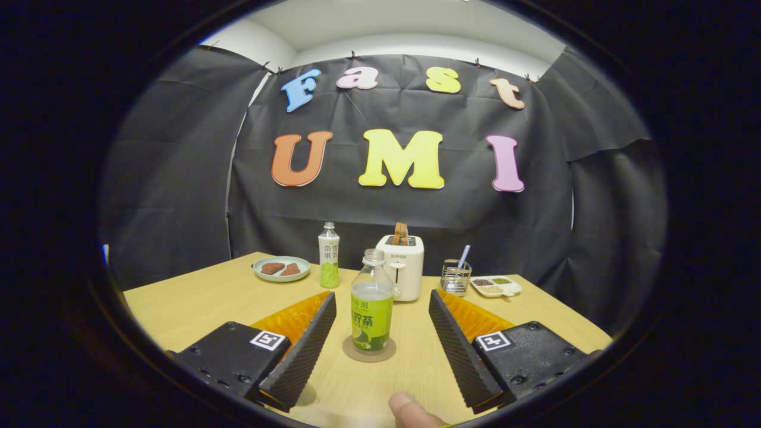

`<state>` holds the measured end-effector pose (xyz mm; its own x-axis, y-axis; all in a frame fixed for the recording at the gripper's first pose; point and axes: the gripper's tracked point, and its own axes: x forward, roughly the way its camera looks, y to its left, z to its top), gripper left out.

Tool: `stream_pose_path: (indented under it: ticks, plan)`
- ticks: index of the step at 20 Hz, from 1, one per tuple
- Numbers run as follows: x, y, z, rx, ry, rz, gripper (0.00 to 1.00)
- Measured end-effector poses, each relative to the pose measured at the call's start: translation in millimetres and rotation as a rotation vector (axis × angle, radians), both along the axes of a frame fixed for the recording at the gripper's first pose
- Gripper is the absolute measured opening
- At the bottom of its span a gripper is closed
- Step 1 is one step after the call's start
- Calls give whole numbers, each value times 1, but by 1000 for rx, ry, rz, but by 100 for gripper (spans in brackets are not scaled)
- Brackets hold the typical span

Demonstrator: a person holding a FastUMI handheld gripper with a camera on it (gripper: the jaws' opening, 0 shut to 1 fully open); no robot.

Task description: Take the bottle from table, then pour the juice into the cup, finally place the bottle on the coaster

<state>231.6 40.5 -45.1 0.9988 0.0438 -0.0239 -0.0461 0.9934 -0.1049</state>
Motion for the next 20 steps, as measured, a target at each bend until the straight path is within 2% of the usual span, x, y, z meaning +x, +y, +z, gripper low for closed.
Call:
stream_pose_path:
  ticks: [2, 5, 11, 15, 20]
  plan:
    - [-37, -15, 7, -6, -15, -34, 100]
    - [-90, -31, 18, 42, -21, -42, 100]
    - [-175, -76, 39, 99, -30, -78, 100]
    - [-215, -95, 54, 99, -89, -87, 100]
    - [-234, -110, 51, 99, -120, -118, 100]
